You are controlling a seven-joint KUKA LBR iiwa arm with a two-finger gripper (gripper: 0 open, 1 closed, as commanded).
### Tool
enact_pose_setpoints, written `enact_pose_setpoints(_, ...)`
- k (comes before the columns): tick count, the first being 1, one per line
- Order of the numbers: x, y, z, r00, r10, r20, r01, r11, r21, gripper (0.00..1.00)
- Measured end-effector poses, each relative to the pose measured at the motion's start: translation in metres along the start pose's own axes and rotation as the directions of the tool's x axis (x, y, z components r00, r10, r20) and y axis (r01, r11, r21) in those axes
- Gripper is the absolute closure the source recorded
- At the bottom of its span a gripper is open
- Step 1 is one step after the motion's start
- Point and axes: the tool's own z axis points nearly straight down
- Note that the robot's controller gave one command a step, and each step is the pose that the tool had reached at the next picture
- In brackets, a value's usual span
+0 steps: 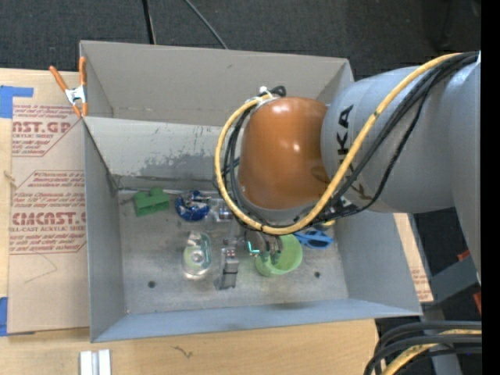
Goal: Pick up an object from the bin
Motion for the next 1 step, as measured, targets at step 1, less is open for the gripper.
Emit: enact_pose_setpoints(1, -0.0373, 0.0080, 0.1234, 0.978, -0.207, 0.013, 0.207, 0.978, 0.000, 0.00)
